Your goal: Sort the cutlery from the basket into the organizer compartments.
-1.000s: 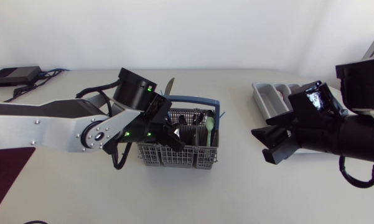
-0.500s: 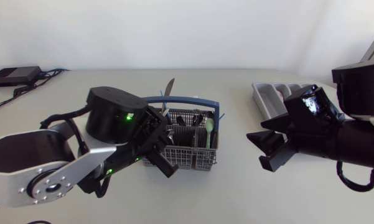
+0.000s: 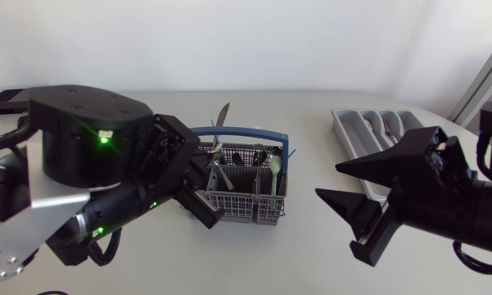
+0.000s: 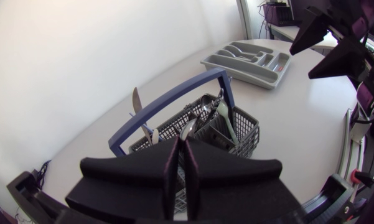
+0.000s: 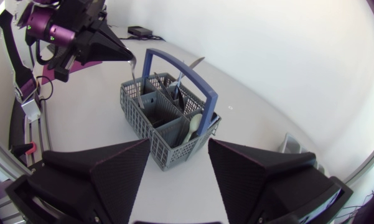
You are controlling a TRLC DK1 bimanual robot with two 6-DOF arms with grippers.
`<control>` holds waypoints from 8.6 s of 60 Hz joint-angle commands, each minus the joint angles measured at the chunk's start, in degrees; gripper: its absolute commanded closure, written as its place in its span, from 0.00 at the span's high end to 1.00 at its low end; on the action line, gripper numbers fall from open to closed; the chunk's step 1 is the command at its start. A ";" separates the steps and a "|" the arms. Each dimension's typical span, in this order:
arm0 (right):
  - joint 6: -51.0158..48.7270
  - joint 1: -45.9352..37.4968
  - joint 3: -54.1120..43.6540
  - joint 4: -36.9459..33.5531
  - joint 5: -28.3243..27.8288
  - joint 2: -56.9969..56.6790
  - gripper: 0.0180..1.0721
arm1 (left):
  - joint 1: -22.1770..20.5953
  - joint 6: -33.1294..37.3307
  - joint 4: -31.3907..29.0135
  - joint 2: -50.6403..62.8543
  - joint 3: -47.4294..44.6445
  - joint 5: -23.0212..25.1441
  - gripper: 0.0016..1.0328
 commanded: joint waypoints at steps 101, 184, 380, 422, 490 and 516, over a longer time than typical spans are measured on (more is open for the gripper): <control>-9.09 12.78 -0.98 37.65 20.22 24.80 0.11 | 4.27 -22.92 -13.49 15.96 25.37 18.22 0.03; -17.53 -21.06 -6.61 13.13 -14.94 6.08 0.06 | 10.86 -18.88 -19.29 13.50 28.36 17.34 0.75; -55.23 -29.41 0.51 -0.93 -28.74 23.22 0.44 | 27.73 2.57 -13.05 7.70 -1.52 11.72 0.80; -39.06 -17.63 2.36 15.32 -25.75 39.66 0.44 | 21.84 1.78 -8.13 17.11 -1.17 12.77 0.80; -28.86 -15.79 3.24 22.36 -18.72 33.86 0.44 | 9.19 -3.67 -16.39 8.49 -0.38 12.69 0.80; -16.91 -9.54 8.34 26.14 -7.56 46.34 0.44 | 9.80 -3.58 -15.33 7.09 -2.40 12.69 0.80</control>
